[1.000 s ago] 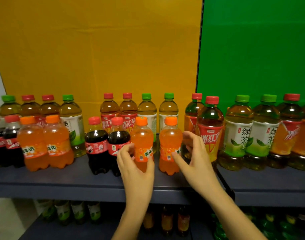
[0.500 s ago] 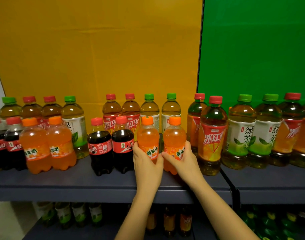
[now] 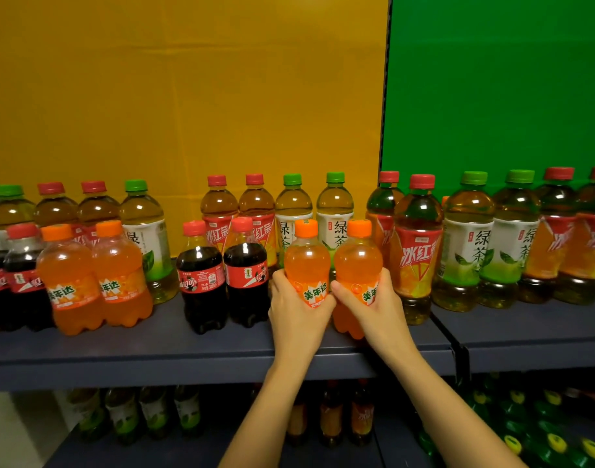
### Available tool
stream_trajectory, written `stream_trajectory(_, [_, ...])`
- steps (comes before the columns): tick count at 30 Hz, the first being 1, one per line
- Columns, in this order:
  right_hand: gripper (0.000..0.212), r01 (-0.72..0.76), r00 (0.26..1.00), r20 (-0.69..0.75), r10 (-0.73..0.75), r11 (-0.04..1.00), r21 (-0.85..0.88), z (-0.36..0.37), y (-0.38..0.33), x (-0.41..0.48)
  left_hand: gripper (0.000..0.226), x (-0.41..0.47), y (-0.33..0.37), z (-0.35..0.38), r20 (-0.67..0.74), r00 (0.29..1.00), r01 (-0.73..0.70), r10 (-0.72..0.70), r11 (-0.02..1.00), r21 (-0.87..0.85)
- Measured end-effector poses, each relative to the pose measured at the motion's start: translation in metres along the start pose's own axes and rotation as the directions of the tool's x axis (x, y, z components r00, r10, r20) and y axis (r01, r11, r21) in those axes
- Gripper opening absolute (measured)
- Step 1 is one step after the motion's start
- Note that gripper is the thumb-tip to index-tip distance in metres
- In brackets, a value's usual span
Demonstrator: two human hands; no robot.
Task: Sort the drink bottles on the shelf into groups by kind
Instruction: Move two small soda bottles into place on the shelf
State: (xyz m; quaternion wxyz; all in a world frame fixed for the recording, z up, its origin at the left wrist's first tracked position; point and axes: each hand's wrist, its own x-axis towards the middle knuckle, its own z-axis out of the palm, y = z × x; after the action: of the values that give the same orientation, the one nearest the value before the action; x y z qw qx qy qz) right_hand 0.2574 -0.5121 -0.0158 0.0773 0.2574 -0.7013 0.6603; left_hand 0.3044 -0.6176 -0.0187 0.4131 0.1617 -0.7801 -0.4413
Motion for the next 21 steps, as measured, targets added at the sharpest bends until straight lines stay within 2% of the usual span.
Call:
stream_trajectory(4, [0.043,0.018,1.0,0.009,-0.018,0.998,0.061,-0.006,-0.005,-0.012,0.065,-0.011,0.004,-0.005,0.032,0.999,0.015,-0.012,0.996,-0.088])
stream_trajectory(8, [0.053,0.049,0.999,-0.015,-0.048,0.996,0.08,-0.019,-0.011,-0.023,0.046,-0.02,0.008,-0.008,0.044,0.999,-0.02,0.026,0.99,-0.139])
stream_trajectory(13, [0.058,0.062,0.996,-0.077,-0.054,0.992,0.106,-0.063,-0.02,-0.036,0.043,-0.033,0.035,0.0,0.081,0.988,-0.11,0.13,0.969,-0.22])
stream_trajectory(16, [0.07,0.051,0.992,-0.122,-0.038,0.993,0.11,-0.099,-0.026,-0.043,0.044,-0.044,0.057,0.015,0.112,0.983,-0.111,0.149,0.95,-0.293])
stream_trajectory(21, [0.051,0.035,0.982,-0.185,-0.021,0.997,0.076,-0.192,-0.024,-0.061,0.044,-0.081,0.104,0.07,0.197,0.968,-0.068,0.156,0.917,-0.393])
